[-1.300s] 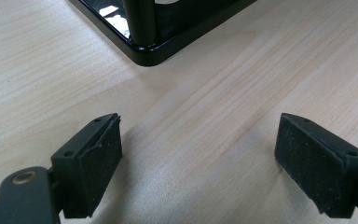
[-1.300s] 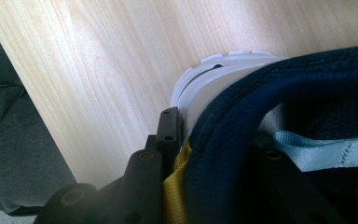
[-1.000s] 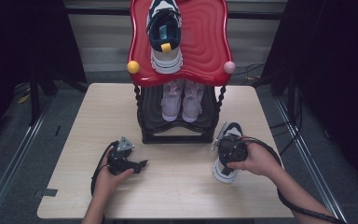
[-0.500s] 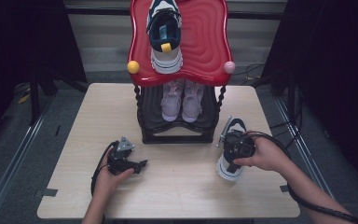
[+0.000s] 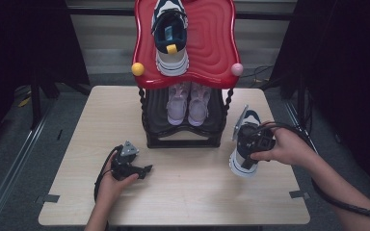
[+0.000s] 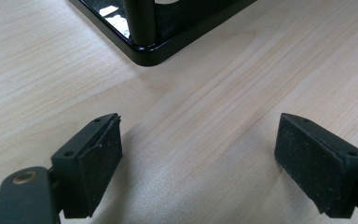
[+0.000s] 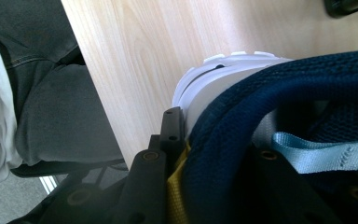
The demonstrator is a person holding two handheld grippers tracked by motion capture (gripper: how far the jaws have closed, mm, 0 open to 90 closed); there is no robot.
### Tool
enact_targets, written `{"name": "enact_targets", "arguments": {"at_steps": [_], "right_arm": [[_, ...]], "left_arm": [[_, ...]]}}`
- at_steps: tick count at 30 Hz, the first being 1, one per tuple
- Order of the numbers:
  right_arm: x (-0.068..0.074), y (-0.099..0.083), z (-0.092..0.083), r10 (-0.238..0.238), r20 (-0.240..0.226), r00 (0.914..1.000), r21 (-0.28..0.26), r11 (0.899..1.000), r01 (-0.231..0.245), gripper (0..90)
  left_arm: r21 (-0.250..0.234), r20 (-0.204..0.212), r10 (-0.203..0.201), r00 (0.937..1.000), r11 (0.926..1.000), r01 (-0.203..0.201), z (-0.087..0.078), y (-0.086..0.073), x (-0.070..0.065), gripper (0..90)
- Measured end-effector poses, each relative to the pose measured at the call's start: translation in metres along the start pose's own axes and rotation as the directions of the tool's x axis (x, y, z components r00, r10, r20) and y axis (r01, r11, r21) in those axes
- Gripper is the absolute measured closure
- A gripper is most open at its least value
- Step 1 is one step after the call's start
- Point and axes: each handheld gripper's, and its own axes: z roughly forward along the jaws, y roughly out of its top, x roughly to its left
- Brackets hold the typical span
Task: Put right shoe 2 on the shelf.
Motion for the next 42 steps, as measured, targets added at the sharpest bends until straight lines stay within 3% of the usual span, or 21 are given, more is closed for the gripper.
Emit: {"name": "enact_targets", "arguments": {"at_steps": [12,24,33,42], "right_arm": [[0.006,0.007,-0.059,-0.029,0.026,0.9992,-0.043,0.999,0.03,74.9],[0.014,0.016,-0.12,-0.036,0.095,0.9949,-0.015,0.999,0.038,74.9],[0.017,0.023,-0.166,-0.052,0.149,0.9874,-0.041,0.997,0.059,74.9],[0.022,0.035,-0.208,-0.059,0.206,0.9767,-0.025,0.998,0.066,74.9]], "left_arm": [[0.002,0.003,-0.001,1.0,1.0,0.001,0.0,0.0,0.0,14.4],[0.011,0.004,0.007,1.0,0.9999,-0.007,-0.001,0.0,0.0,14.4],[0.008,0.002,0.006,1.0,0.9999,-0.006,0.0,0.0,0.0,14.4],[0.009,-0.001,0.007,1.0,0.9999,-0.007,0.0,0.0,0.0,14.4]]}}
